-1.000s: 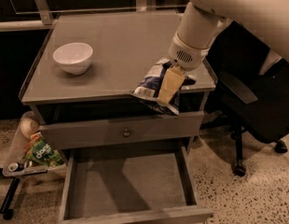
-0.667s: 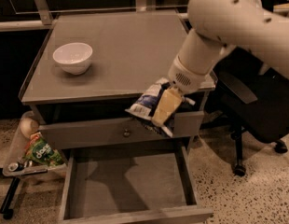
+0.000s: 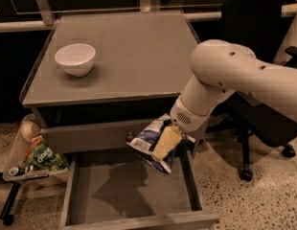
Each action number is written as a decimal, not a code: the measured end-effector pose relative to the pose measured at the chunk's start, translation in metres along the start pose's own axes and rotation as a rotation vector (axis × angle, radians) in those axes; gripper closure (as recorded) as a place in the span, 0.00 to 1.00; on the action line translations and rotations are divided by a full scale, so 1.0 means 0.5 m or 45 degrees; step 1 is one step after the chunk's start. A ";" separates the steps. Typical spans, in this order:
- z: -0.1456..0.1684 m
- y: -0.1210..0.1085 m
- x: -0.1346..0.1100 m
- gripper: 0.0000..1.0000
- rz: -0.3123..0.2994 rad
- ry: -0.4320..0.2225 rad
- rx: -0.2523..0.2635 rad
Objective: Place blue chip bag into middle drawer
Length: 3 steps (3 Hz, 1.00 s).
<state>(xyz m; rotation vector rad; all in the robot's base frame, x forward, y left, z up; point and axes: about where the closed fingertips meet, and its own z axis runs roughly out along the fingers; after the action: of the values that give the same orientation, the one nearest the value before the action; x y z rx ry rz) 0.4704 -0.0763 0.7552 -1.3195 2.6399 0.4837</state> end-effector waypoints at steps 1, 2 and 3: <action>-0.002 0.000 -0.002 1.00 -0.001 -0.002 0.001; 0.044 0.008 0.010 1.00 0.028 -0.023 -0.046; 0.161 0.031 0.046 1.00 0.141 -0.065 -0.145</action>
Offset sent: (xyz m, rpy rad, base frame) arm -0.0150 0.0145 -0.0570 0.0921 0.0705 -0.0406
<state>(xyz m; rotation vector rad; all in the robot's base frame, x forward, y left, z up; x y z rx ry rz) 0.4436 -0.0568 0.6768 -1.1779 2.6891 0.6826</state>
